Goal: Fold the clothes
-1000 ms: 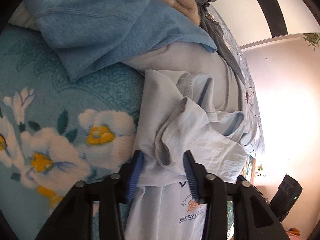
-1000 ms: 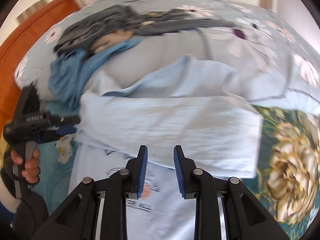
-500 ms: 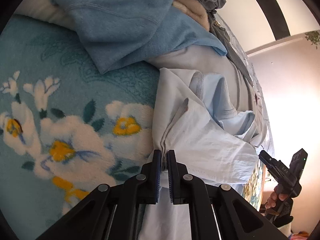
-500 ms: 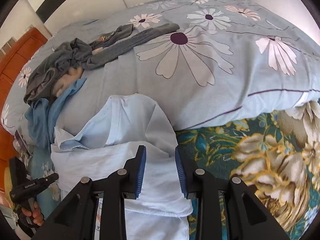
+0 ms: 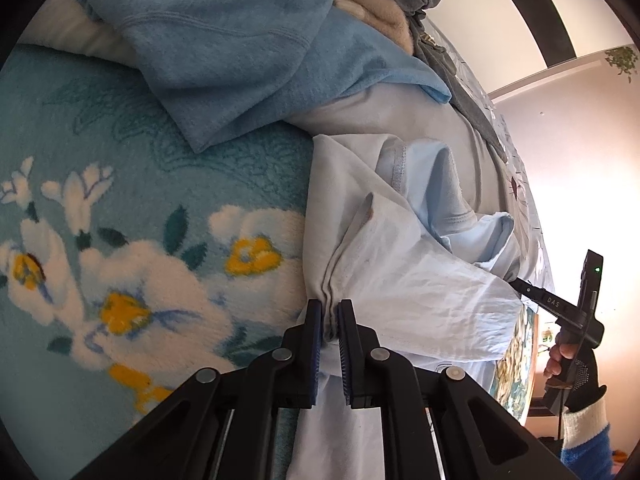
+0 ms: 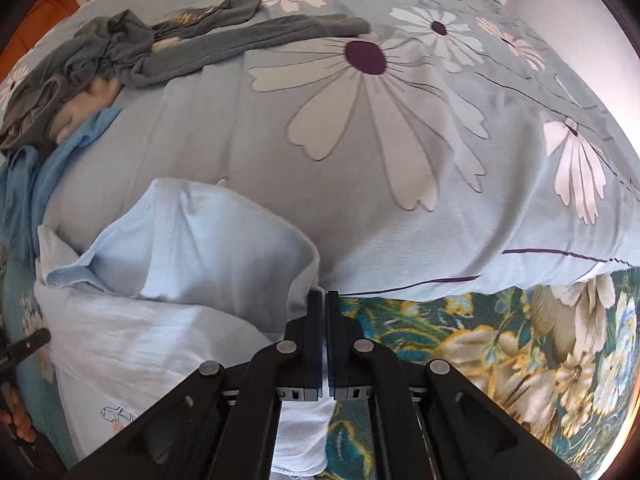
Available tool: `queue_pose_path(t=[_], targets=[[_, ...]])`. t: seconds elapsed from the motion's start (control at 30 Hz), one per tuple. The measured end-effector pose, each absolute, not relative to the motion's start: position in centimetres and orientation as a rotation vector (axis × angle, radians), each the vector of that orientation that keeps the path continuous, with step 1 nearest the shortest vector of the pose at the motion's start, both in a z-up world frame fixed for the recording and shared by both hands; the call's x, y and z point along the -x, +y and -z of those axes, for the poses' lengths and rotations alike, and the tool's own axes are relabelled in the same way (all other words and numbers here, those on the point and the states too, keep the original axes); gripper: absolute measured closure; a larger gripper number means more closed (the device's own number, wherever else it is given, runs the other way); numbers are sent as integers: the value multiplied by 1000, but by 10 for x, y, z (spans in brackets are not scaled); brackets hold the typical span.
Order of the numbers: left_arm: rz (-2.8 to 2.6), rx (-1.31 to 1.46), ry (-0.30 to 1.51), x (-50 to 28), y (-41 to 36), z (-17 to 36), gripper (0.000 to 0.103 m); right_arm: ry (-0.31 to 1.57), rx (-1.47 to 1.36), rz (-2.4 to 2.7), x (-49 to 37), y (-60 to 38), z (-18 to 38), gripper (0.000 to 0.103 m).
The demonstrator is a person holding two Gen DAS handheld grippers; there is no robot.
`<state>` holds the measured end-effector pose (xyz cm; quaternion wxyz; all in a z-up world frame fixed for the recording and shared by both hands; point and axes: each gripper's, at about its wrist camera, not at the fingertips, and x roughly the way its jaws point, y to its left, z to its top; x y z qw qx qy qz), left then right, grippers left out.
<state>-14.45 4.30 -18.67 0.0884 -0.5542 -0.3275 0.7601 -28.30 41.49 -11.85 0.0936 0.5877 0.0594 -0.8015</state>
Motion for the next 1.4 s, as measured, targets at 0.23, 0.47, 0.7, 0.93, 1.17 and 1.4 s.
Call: queue_pose_path(t=[0.23, 0.47, 0.7, 0.93, 1.17, 1.4], targets=[[-2239, 1668, -989, 146, 42, 188, 91, -2, -1819, 2466, 288, 451, 130, 102], [-2230, 1650, -931, 126, 38, 157, 59, -172, -1762, 2524, 261, 479, 104, 100], [-2136, 1816, -840, 60, 47, 158, 55, -374, -1837, 2213, 122, 487, 133, 74], [-2030, 1951, -796, 3, 68, 165, 55, -651, -1926, 2149, -7, 528, 154, 71], [-1934, 2003, -864, -57, 77, 185, 55, -830, -1914, 2127, -54, 547, 159, 70], [-1799, 2024, -1013, -90, 72, 196, 55, -905, -1875, 2093, -77, 543, 165, 70]])
